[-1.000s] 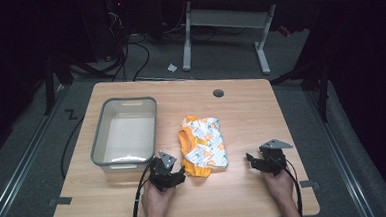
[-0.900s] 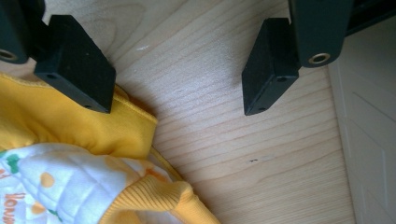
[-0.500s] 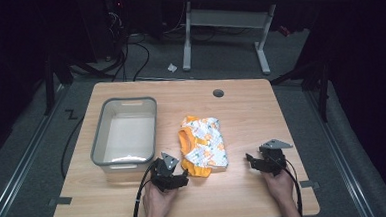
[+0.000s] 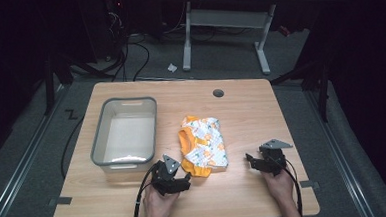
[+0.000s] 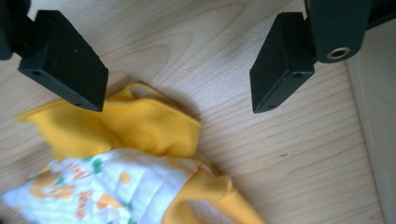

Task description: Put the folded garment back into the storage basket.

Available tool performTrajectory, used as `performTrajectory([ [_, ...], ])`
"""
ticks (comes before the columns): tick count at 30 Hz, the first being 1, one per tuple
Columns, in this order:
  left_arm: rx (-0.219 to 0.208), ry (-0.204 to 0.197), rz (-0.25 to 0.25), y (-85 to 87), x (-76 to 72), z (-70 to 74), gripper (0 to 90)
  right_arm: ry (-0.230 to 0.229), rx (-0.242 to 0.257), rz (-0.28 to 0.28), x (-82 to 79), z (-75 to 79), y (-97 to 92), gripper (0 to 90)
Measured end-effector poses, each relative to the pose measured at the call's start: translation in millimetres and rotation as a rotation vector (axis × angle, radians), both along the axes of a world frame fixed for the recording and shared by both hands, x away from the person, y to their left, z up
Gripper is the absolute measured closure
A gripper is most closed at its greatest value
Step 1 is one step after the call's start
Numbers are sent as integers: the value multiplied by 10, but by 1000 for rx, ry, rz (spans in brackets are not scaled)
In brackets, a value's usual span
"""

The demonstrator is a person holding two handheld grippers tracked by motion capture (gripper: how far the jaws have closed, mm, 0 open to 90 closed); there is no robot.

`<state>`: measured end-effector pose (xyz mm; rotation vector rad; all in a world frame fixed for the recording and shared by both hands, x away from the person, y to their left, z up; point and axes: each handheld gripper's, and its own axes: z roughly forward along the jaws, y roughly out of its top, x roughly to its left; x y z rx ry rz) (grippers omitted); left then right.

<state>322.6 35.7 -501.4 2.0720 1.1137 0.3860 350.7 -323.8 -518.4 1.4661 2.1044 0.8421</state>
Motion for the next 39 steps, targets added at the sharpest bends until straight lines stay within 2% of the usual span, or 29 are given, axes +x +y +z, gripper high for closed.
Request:
performTrajectory([
  [1,-16,4,-2,-8,7,38,200,0,-1,6,-1,0,1,350],
  [4,-83,65,-15,-15,55,86,201,1,0,6,-1,0,1,347],
  [7,-81,56,-23,-57,95,160,210,1,-1,6,-1,0,1,347],
  [10,-84,63,-19,-83,147,206,200,1,-1,5,-1,0,1,347],
  [12,-73,67,-10,-115,198,248,184,1,-1,6,-1,0,0,347],
  [15,-47,49,-11,-181,251,292,175,-1,-3,8,-2,0,2,345],
  [18,-19,52,-23,-269,323,317,170,2,-2,6,-1,0,1,340],
  [20,-23,52,-23,-291,364,312,170,0,-4,8,-1,0,2,341],
  [22,-20,37,0,-311,403,301,186,0,-3,8,-1,0,2,340],
  [24,-28,42,3,-332,456,296,196,0,-3,8,-1,0,1,339],
  [32,8,71,33,-427,682,197,203,1,-2,11,-1,0,4,336],
  [34,6,71,36,-432,704,190,203,1,-2,11,-1,0,3,337],
  [39,10,66,62,-460,865,223,203,1,-2,11,-1,0,3,337],
])
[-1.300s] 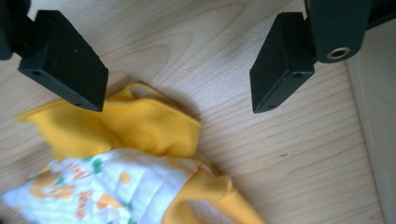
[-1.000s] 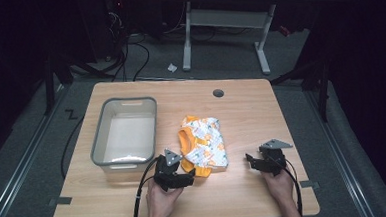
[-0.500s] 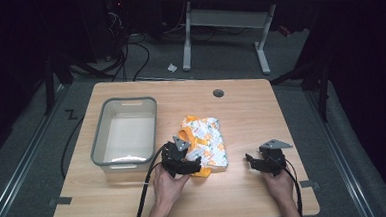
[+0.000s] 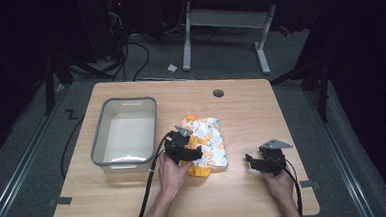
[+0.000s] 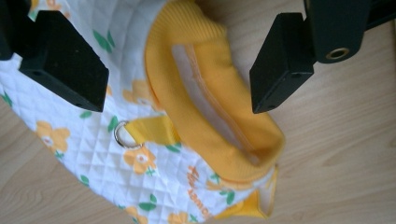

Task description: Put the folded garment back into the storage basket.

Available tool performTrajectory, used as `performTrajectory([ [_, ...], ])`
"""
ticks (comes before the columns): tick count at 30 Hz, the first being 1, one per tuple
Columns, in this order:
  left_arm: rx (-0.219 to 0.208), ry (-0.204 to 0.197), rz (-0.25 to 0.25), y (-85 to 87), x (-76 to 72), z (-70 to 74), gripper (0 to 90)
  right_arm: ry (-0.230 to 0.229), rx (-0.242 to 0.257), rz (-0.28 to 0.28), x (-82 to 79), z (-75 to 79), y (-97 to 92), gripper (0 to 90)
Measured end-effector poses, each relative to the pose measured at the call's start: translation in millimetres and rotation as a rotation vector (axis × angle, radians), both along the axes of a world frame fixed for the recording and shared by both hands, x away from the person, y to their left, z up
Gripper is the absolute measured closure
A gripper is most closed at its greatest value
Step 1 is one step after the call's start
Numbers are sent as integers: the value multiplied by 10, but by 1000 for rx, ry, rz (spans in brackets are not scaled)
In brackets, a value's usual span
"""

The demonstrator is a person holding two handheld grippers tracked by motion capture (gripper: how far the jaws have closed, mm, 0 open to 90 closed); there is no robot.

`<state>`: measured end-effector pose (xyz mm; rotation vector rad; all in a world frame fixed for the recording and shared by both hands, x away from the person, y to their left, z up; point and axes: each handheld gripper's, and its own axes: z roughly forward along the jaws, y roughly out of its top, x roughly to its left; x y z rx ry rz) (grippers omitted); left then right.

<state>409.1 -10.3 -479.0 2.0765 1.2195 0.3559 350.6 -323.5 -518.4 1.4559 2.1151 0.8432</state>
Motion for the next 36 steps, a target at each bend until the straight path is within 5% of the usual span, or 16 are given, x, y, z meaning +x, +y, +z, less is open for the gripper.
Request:
performTrajectory([
  [11,42,65,7,-68,198,-237,214,1,1,2,-2,1,1,336],
  [25,49,80,-11,-112,230,-339,273,1,1,0,0,0,1,334],
  [36,26,82,-48,-157,172,-311,540,2,2,8,-3,1,4,334],
])
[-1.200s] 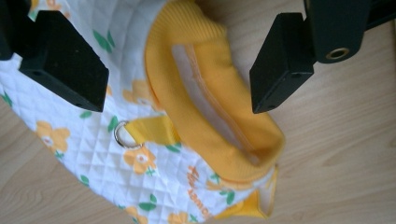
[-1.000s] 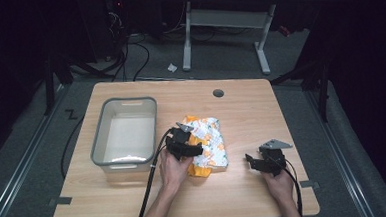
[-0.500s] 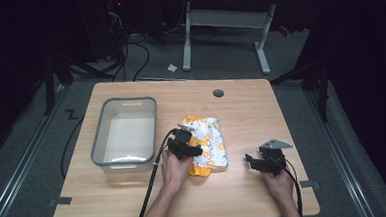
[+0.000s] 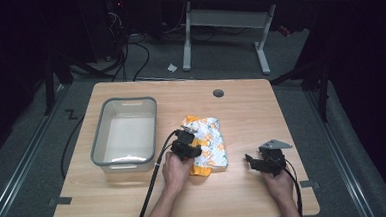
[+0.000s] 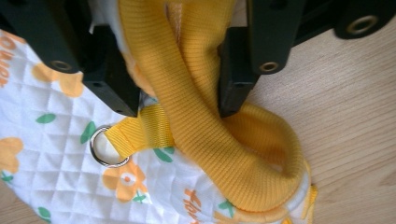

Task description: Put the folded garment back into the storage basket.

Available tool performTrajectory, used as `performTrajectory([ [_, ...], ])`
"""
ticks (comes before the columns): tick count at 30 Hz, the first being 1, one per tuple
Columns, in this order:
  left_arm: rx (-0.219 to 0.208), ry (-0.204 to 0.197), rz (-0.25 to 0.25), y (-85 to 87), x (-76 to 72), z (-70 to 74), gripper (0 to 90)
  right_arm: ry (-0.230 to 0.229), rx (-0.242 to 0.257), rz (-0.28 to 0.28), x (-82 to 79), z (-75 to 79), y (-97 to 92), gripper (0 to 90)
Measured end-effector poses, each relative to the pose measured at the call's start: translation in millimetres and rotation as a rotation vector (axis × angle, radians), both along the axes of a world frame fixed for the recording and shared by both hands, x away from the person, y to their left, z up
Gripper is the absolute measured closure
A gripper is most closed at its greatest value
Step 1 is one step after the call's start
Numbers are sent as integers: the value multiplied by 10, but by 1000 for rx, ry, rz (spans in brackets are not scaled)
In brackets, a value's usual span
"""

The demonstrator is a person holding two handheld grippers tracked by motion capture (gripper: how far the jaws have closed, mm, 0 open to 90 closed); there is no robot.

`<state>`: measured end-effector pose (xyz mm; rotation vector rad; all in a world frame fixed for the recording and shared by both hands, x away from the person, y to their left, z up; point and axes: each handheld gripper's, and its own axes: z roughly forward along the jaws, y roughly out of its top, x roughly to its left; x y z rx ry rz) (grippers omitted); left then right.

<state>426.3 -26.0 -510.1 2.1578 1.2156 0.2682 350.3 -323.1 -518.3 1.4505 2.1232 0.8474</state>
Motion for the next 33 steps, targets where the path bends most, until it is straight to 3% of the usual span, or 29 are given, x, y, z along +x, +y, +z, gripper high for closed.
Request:
performTrajectory([
  [7,-25,18,-14,-13,-17,7,698,0,0,0,-1,0,0,334],
  [11,-36,29,-19,-1,-4,10,714,2,1,-1,1,0,-1,332],
  [16,-29,10,-17,-14,-26,15,734,2,1,-1,1,0,-1,332],
  [24,-62,-11,-19,45,-89,45,752,1,1,-1,2,0,0,332],
  [33,-100,-30,-47,78,-143,208,755,2,1,-3,2,0,1,332],
])
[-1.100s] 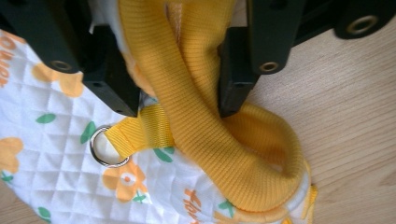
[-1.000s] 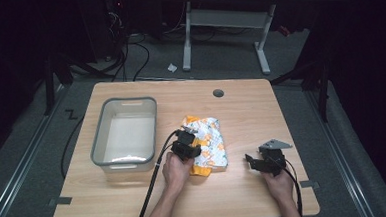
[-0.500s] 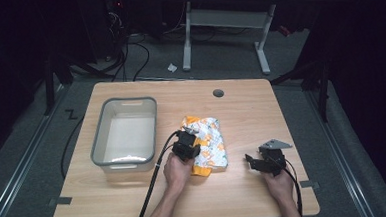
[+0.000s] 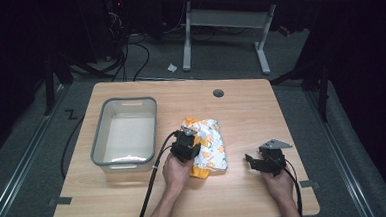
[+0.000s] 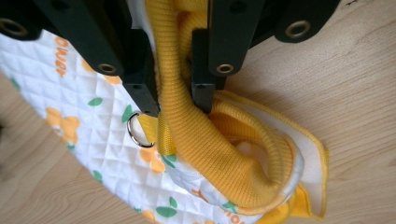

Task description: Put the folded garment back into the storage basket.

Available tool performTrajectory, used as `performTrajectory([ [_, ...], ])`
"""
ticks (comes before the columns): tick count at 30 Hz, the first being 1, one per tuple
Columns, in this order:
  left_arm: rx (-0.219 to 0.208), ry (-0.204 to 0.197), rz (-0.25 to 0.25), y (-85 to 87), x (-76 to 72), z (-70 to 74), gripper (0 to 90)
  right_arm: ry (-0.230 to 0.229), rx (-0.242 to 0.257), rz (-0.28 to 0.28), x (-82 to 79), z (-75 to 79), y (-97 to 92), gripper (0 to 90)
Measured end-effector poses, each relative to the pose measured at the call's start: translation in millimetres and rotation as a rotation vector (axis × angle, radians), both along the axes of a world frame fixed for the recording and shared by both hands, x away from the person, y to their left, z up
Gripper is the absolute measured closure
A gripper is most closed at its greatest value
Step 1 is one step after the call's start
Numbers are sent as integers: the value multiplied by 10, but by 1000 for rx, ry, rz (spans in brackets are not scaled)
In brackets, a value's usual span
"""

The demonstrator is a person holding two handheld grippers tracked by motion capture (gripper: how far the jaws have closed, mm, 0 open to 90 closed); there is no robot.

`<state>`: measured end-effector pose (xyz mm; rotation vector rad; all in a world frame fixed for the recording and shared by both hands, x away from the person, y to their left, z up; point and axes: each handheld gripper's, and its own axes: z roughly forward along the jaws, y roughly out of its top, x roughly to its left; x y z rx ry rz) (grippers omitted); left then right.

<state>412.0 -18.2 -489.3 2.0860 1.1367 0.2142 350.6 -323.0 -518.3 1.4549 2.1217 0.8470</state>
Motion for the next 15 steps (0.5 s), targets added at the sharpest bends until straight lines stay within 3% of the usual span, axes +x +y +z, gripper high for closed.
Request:
performTrajectory([
  [4,15,-8,-6,11,-13,100,755,0,0,2,0,0,0,332],
  [15,-29,-31,-23,114,-87,339,757,0,-1,8,1,0,2,332],
])
